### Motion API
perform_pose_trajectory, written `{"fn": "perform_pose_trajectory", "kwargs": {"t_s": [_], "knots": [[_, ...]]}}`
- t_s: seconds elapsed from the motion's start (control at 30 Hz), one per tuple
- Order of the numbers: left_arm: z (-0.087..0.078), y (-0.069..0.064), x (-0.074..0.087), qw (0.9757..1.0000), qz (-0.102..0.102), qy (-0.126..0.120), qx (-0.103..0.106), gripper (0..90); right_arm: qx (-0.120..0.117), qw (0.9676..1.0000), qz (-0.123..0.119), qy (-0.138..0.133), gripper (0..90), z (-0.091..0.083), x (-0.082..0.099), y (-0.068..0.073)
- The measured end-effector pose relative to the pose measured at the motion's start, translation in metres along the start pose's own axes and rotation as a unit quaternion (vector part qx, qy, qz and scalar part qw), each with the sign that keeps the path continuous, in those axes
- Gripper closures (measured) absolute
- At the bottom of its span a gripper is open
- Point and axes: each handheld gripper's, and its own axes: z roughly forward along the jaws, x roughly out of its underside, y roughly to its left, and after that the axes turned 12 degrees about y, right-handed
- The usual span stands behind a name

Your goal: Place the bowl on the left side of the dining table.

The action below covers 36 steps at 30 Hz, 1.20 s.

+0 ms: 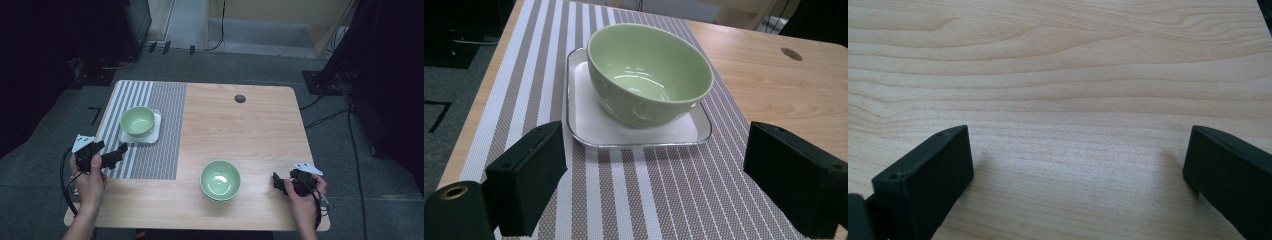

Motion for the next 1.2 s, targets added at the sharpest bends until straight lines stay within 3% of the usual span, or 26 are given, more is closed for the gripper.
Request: {"fn": "perform_pose_trajectory", "kwargs": {"t_s": [0.77,1.2], "knots": [[-0.013,0.009,0.034,0.9999,-0.001,0.010,-0.003,9.4,0.000,1.0000,0.000,0.000,0.0,0.000,0.000,0.000],[-0.020,0.021,0.052,0.9996,0.002,0.021,-0.018,9.4,0.000,1.0000,0.000,0.000,0.0,0.000,0.000,0.000]]}}
